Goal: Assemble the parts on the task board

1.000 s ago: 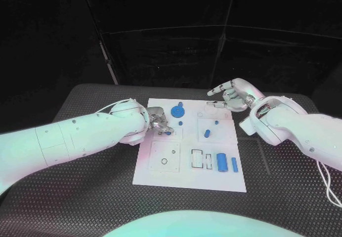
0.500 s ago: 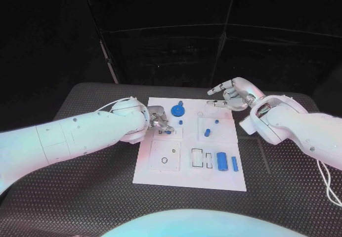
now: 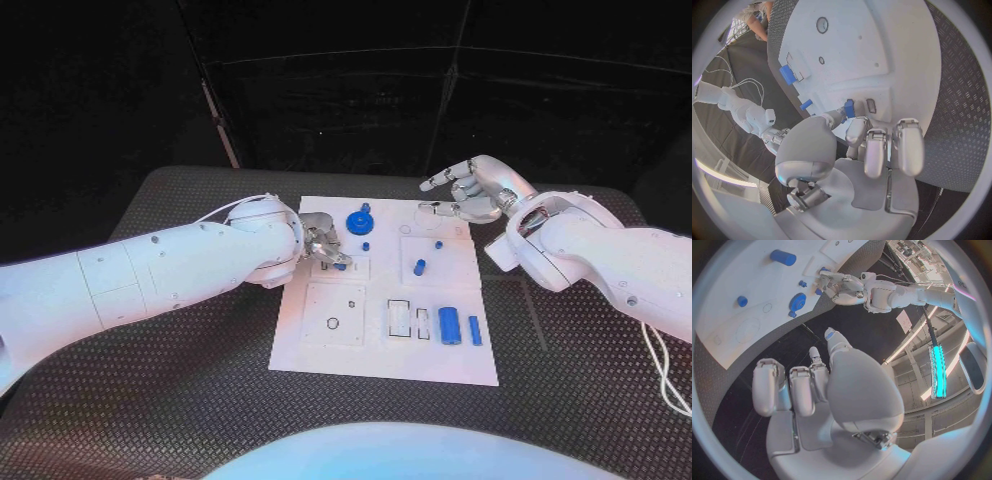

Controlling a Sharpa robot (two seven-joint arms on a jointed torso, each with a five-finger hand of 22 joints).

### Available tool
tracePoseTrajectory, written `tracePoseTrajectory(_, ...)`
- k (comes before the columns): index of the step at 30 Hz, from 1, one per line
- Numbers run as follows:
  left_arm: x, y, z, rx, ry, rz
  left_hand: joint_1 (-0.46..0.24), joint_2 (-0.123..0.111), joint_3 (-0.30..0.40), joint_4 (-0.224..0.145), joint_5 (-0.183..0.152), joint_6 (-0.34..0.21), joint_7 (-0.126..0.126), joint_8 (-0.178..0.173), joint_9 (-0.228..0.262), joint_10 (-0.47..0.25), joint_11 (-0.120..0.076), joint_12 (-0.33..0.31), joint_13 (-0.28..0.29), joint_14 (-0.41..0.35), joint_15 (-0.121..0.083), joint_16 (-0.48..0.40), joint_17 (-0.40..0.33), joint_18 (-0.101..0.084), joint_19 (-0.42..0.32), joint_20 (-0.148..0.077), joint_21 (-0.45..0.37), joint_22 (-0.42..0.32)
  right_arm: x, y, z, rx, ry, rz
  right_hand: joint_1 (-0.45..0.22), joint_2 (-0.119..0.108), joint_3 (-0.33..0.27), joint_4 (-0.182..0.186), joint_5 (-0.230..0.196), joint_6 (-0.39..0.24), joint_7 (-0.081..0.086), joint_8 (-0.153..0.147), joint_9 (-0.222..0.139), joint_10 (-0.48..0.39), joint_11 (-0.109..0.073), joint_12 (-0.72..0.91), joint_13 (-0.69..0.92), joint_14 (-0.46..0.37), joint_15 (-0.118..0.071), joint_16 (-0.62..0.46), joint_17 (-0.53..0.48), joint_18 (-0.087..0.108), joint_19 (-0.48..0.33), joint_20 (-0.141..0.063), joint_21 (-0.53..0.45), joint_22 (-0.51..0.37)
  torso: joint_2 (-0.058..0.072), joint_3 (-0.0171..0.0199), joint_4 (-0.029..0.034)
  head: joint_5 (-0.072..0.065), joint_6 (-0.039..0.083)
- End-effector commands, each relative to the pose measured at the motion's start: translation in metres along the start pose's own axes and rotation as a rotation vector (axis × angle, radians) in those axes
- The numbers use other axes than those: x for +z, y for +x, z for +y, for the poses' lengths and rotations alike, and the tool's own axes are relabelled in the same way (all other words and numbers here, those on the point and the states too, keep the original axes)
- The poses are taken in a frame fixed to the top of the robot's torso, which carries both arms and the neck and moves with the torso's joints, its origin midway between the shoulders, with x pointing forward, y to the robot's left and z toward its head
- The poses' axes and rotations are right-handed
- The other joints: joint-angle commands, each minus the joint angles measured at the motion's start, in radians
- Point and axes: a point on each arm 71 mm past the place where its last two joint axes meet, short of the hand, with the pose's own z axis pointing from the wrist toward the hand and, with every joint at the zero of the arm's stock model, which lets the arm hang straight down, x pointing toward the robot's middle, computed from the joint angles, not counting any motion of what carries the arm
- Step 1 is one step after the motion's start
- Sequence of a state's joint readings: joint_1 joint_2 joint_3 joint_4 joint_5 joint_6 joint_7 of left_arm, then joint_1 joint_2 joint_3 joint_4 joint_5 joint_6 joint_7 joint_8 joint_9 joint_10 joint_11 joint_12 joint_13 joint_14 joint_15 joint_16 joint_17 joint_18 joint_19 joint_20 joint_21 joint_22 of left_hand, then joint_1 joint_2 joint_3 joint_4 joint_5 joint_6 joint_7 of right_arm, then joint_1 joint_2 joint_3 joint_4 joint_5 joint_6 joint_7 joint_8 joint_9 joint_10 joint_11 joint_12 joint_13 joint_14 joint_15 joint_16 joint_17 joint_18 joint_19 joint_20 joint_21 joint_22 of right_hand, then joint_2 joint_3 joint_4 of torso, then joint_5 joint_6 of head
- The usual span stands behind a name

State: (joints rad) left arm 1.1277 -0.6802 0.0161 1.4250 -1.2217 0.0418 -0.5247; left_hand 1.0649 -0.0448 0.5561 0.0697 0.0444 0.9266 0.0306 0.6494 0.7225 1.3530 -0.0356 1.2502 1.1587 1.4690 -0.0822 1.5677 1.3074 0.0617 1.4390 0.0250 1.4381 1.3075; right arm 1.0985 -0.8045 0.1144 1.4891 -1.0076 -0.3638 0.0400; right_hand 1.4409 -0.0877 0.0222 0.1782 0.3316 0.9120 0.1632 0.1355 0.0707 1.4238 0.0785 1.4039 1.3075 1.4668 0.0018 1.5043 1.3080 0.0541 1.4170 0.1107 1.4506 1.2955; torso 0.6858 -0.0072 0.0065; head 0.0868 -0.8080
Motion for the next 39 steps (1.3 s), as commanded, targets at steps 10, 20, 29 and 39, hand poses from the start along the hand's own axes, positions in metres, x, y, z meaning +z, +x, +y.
tracePoseTrajectory(10, 0.0057, 0.0052, -0.0013, 0.024, -0.016, 0.032, -0.023, 0.006, 0.033, -0.061, 0.002, 0.016, -0.007, 0.009, 0.008, 0.011, -0.006, 0.010, 0.006, 0.102, -0.011, 0.003, 0.263, -0.014, 0.011, -0.004, 0.007, 0.062, 0.0004, 0.0003, 0.0022, -0.001, -0.008, 0.007, -0.007, 0.007, 0.000, -0.006, 0.006, 0.008, -0.003, 0.005, -0.001, -0.001, -0.006, -0.006, 0.050, 0.063, -0.005, -0.006, 0.065, 0.005, -0.001, -0.006, -0.004, -0.001, 0.000, -0.0001, -0.0003, -0.002, -0.002)
tracePoseTrajectory(20, 0.0080, 0.0057, -0.0031, 0.028, -0.016, 0.038, -0.038, 0.005, 0.001, -0.049, 0.002, 0.024, -0.011, 0.014, 0.013, 0.017, -0.010, 0.017, 0.014, 0.102, -0.014, 0.003, 0.263, -0.017, 0.018, -0.008, 0.013, 0.072, 0.0004, 0.0004, 0.0024, -0.001, -0.008, 0.008, -0.007, 0.007, 0.000, -0.006, 0.006, 0.008, -0.003, 0.005, -0.001, -0.001, -0.006, -0.006, 0.050, 0.063, -0.005, -0.006, 0.065, 0.005, -0.001, -0.006, -0.004, -0.001, 0.000, -0.0003, -0.0001, -0.005, -0.005)
tracePoseTrajectory(29, 0.0084, 0.0061, -0.0031, 0.033, -0.017, 0.047, -0.056, -0.004, -0.040, -0.038, 0.002, 0.033, -0.015, 0.017, 0.016, 0.024, -0.013, 0.023, 0.021, 0.102, -0.017, 0.003, 0.263, -0.019, 0.024, -0.011, 0.019, 0.082, -0.0001, 0.0001, 0.0022, -0.001, -0.007, 0.009, -0.008, 0.007, 0.000, -0.006, 0.006, 0.009, -0.003, 0.005, -0.001, -0.001, -0.006, -0.005, 0.050, 0.063, -0.005, -0.006, 0.064, 0.005, -0.001, -0.006, -0.005, -0.002, 0.001, -0.0003, 0.0007, -0.007, -0.007)
tracePoseTrajectory(39, 0.0080, 0.0065, -0.0022, 0.048, -0.019, 0.054, -0.063, -0.009, -0.069, -0.034, 0.002, 0.039, -0.018, 0.018, 0.018, 0.028, -0.016, 0.028, 0.026, 0.102, -0.019, 0.003, 0.263, -0.020, 0.028, -0.013, 0.022, 0.088, -0.0004, 0.0001, 0.0022, -0.001, -0.007, 0.011, -0.008, 0.007, 0.000, -0.006, 0.006, 0.009, -0.003, 0.005, -0.001, -0.001, -0.006, -0.005, 0.050, 0.063, -0.005, -0.006, 0.064, 0.005, -0.001, -0.006, -0.005, -0.002, 0.000, -0.0009, 0.0005, -0.006, -0.010)
